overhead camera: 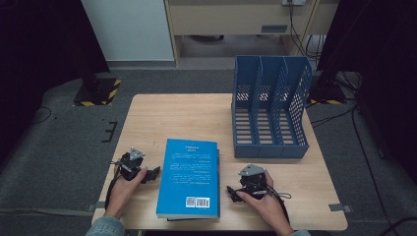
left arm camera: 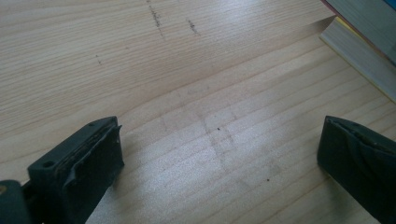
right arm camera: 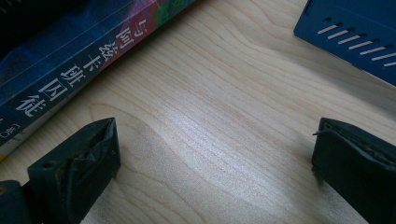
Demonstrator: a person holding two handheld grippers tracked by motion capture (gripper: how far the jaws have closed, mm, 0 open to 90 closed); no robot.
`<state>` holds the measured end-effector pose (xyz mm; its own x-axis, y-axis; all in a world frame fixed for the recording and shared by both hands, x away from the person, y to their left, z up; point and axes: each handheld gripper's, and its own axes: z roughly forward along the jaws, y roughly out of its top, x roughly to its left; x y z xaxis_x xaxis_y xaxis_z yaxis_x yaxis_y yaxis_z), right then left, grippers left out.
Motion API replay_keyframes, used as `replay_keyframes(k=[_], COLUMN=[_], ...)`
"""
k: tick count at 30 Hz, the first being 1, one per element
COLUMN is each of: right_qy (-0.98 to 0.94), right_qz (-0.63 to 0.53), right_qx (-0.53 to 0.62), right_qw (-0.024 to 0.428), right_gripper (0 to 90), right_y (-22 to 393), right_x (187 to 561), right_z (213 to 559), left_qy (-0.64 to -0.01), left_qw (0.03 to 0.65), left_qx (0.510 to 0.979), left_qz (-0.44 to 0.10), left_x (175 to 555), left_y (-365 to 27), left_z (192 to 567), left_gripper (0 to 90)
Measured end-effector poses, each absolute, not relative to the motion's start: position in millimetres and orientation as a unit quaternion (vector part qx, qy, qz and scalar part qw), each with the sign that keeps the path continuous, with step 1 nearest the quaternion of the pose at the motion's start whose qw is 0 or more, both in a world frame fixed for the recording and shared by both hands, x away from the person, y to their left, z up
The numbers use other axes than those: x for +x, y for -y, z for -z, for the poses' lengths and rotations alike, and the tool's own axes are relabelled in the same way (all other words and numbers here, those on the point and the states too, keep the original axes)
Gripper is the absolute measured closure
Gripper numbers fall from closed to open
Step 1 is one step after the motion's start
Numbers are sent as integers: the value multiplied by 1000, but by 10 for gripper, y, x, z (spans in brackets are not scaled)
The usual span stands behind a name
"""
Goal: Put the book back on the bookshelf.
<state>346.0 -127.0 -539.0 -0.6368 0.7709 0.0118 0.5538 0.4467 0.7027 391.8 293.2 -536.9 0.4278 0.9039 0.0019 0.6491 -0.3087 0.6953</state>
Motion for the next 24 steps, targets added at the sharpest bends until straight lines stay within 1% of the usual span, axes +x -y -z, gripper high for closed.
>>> replay_keyframes(k=[11, 13, 14, 15, 24], right_qy=[-836, -836, -836, -836, -835], right_qz=[-348, -348, -348, -348, -344], right_qx=[395, 395, 396, 396, 399], right_qw=[154, 155, 154, 154, 159], right_gripper=[8, 8, 8, 9, 5], right_y=[1260, 1260, 1260, 1259, 1249], right_x=[3474, 3474, 3474, 3474, 3475], right_z=[5390, 5390, 5390, 5390, 5391], left_qy=[-495, -498, -499, -501, -503], left_qw=[311, 311, 314, 319, 347], left_qx=[787, 786, 785, 783, 768], left_qz=[-196, -194, -191, -186, -192], left_x=[3922, 3919, 3915, 3909, 3736], left_y=[-2933, -2934, -2942, -2944, -2953], left_z=[5351, 5344, 5332, 5322, 5131], left_gripper=[0, 14, 14, 34, 40])
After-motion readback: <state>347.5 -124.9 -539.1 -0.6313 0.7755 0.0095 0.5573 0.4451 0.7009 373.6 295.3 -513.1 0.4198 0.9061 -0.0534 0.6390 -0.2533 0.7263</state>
